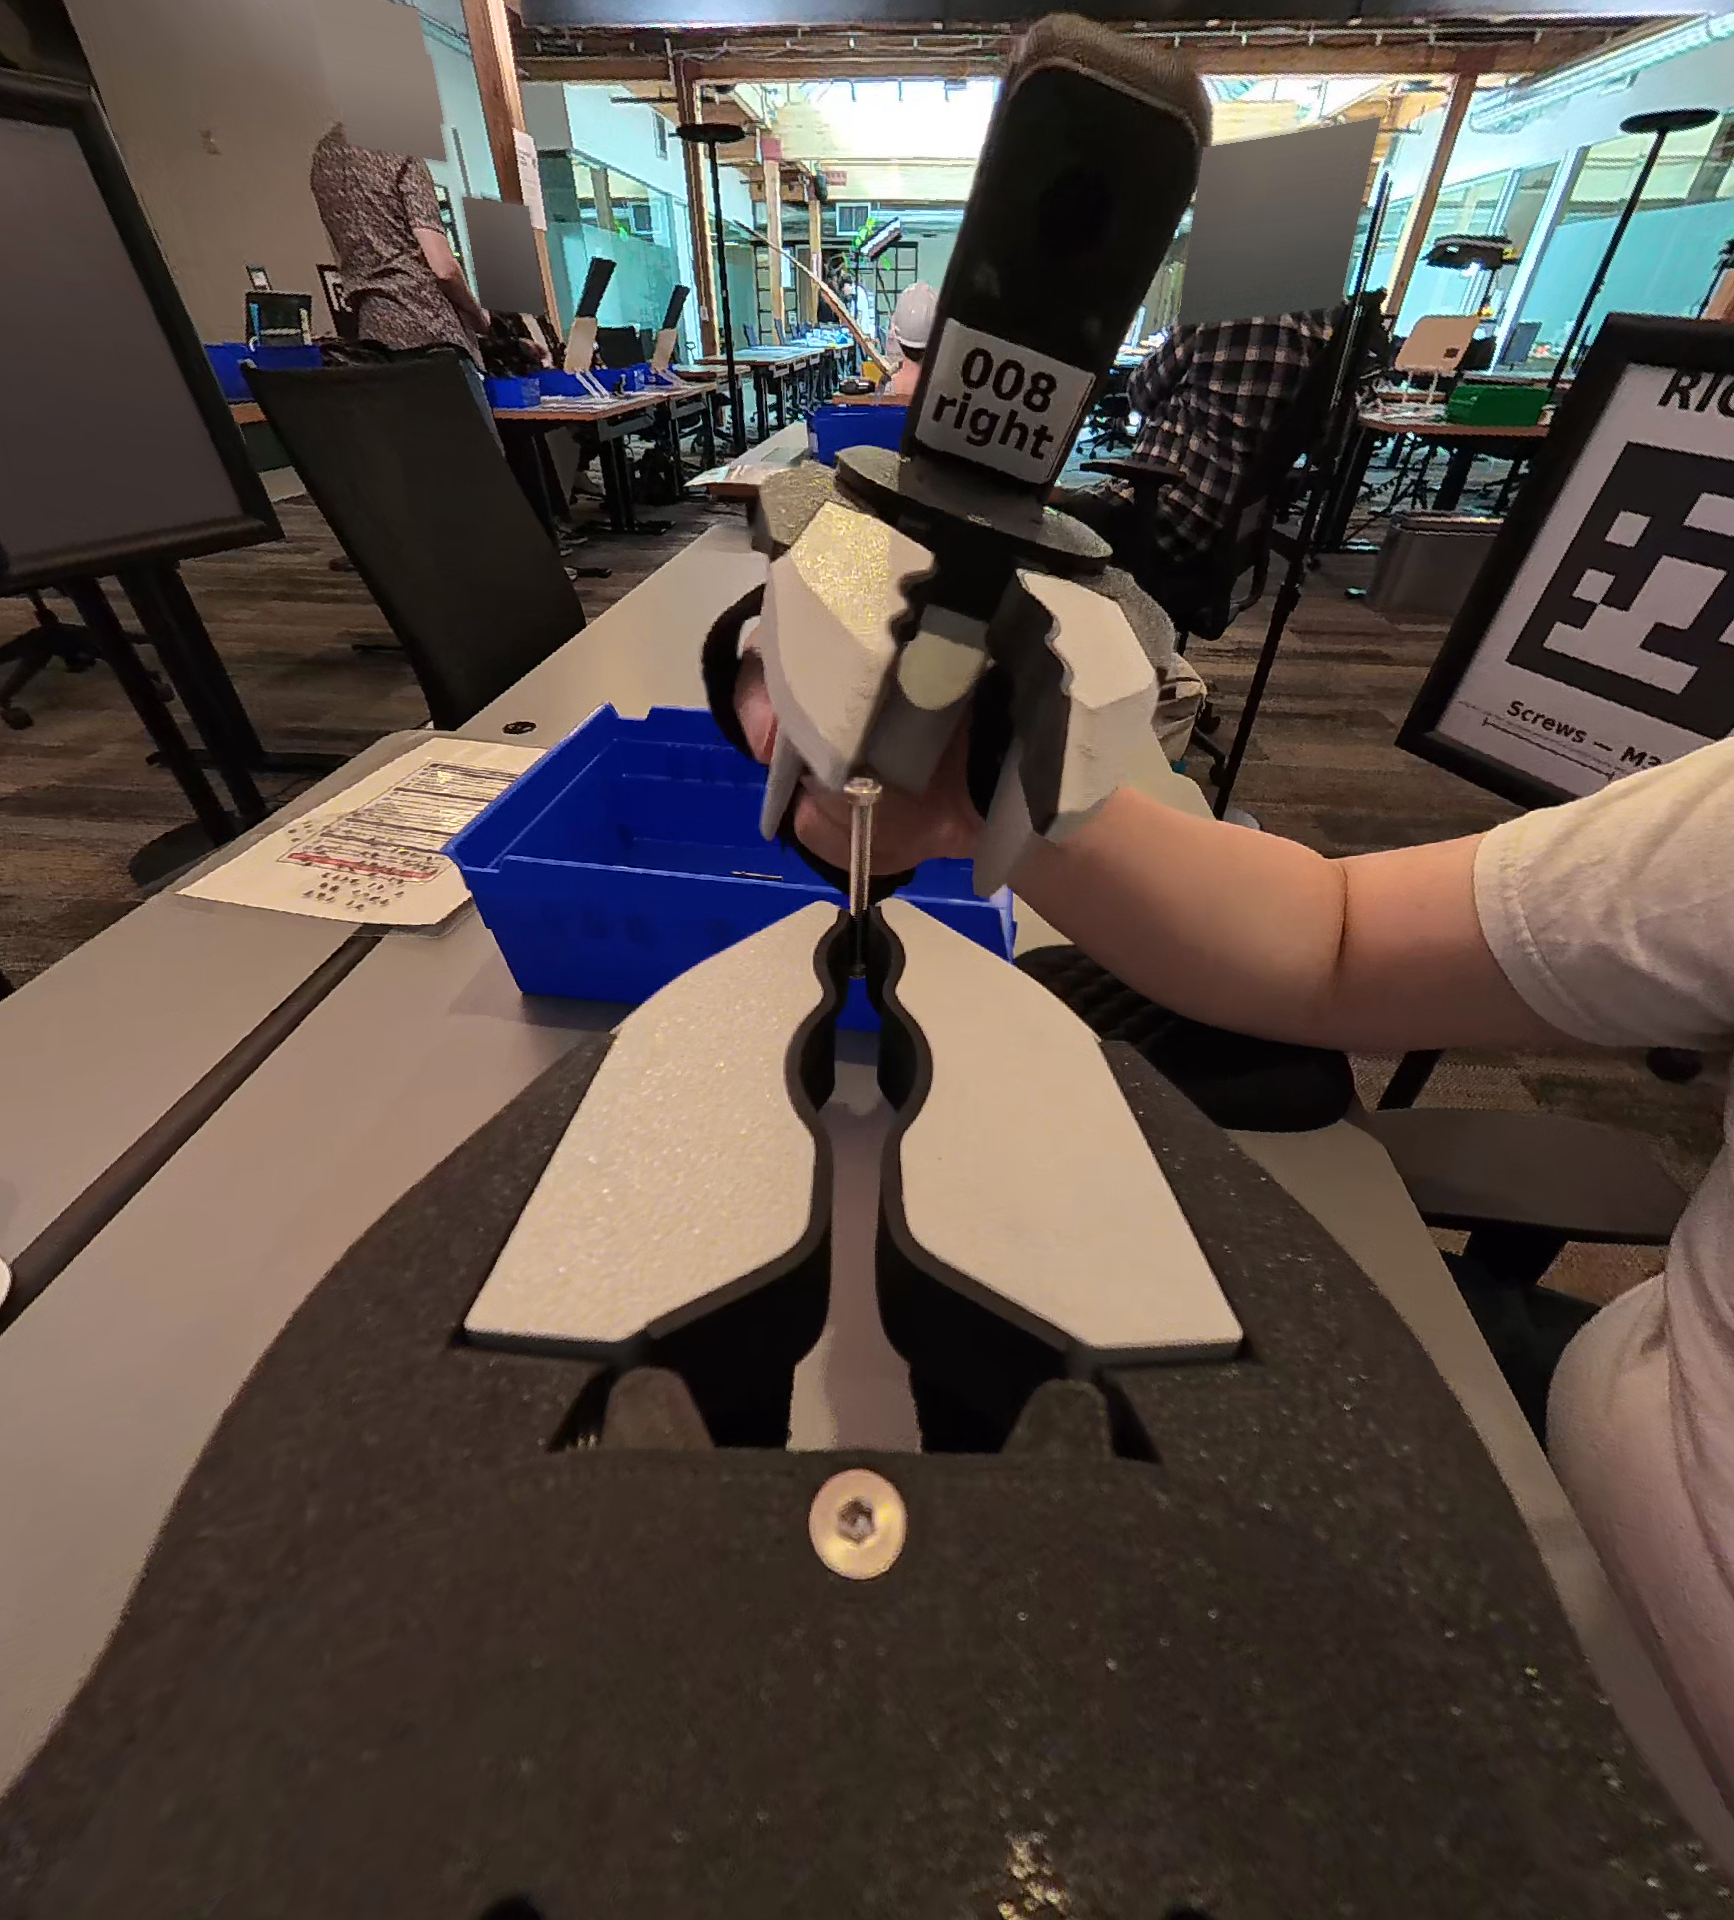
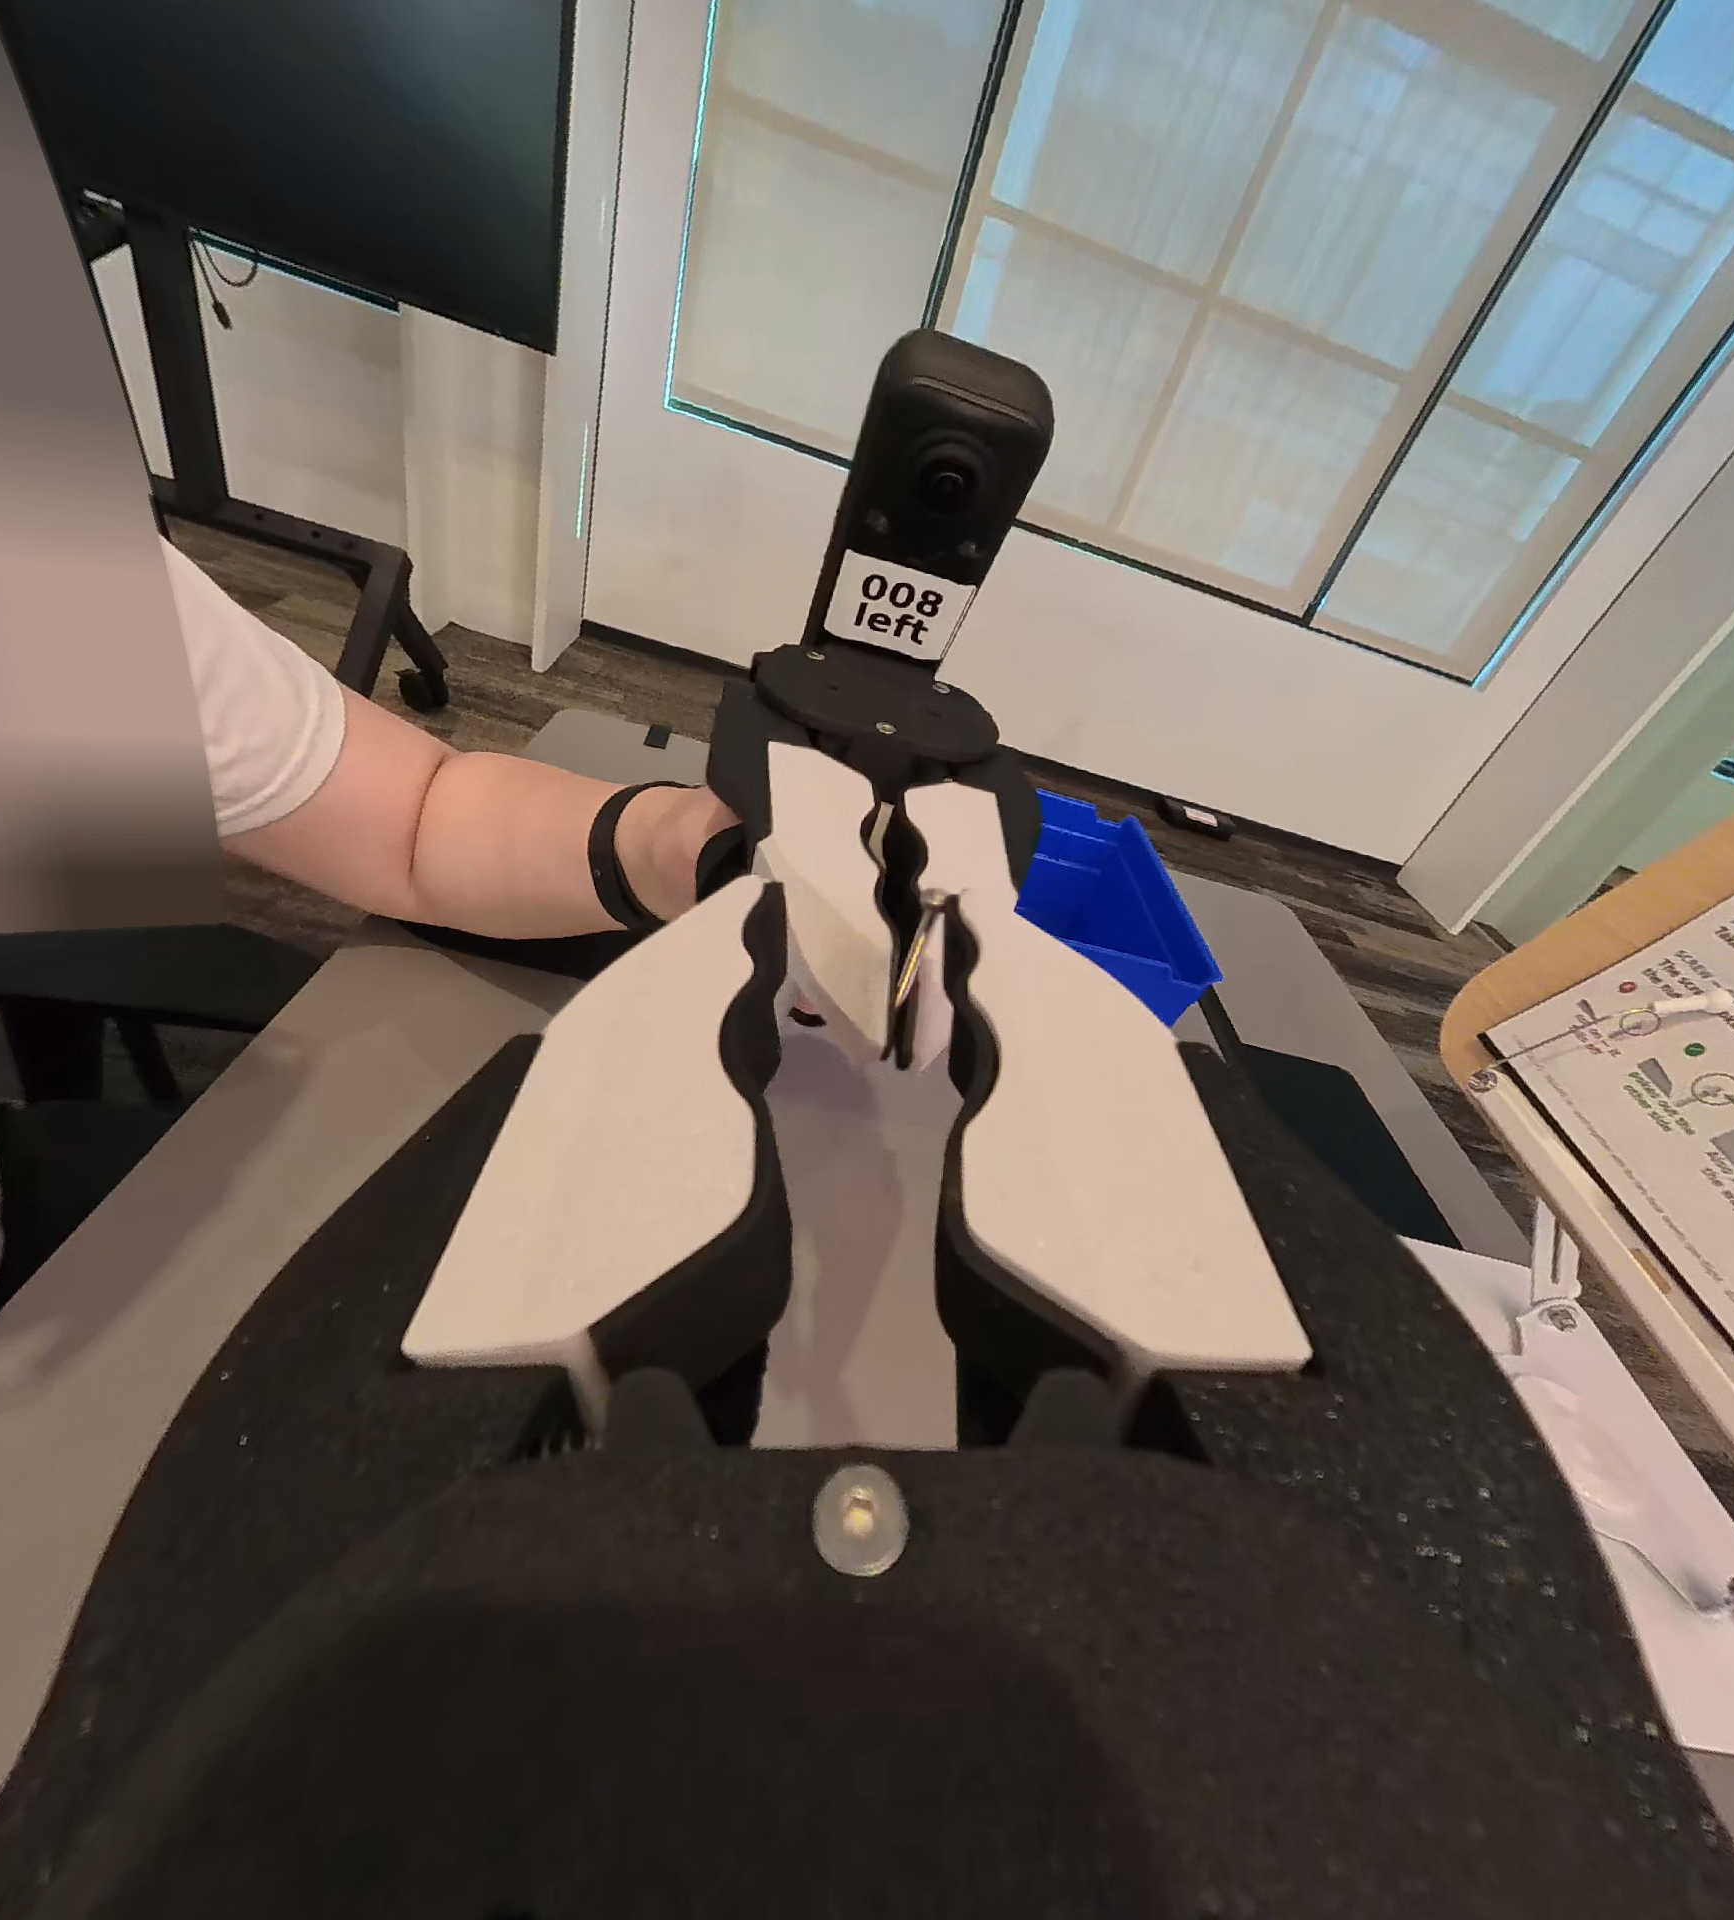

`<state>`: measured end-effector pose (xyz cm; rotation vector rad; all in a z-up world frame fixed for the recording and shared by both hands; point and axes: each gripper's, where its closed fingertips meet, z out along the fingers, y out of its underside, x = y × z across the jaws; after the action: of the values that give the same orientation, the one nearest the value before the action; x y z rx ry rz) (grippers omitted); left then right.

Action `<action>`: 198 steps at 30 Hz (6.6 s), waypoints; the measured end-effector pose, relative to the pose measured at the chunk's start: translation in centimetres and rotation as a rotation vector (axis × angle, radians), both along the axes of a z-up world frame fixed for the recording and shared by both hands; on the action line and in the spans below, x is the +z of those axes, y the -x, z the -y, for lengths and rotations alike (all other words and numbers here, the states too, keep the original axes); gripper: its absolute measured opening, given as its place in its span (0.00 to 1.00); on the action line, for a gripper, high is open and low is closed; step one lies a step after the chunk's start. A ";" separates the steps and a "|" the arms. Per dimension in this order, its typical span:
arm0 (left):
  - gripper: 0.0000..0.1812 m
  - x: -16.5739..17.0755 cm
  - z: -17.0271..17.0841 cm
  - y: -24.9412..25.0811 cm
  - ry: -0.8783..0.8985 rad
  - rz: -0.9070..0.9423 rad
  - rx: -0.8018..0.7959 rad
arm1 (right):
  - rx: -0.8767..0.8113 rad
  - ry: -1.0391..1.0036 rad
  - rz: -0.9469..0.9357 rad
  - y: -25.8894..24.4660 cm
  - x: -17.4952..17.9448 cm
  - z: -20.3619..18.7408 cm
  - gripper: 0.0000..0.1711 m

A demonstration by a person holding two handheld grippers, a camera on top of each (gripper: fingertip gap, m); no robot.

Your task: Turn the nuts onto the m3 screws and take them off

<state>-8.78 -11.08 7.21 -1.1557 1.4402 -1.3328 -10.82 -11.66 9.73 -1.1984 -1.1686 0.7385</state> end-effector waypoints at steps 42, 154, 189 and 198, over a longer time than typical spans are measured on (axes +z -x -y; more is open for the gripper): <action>0.01 1.0 -0.9 0.6 0.052 0.039 0.029 | -0.058 0.022 -0.056 0.1 0.6 -0.8 0.19; 0.01 0.4 -0.5 0.1 0.041 0.025 0.025 | -0.033 0.059 -0.058 1.8 -0.1 -0.6 0.27; 0.01 0.8 -0.4 0.3 0.138 0.038 -0.025 | -0.052 0.173 -0.115 0.1 -0.3 -2.0 0.08; 0.01 0.6 0.2 0.4 0.105 0.016 -0.054 | 0.073 0.306 -0.153 0.5 -0.7 -1.3 0.02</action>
<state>-9.14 -11.27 7.79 -1.1786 1.4126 -1.4672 -11.28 -10.33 8.99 -1.3294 -0.9998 1.0750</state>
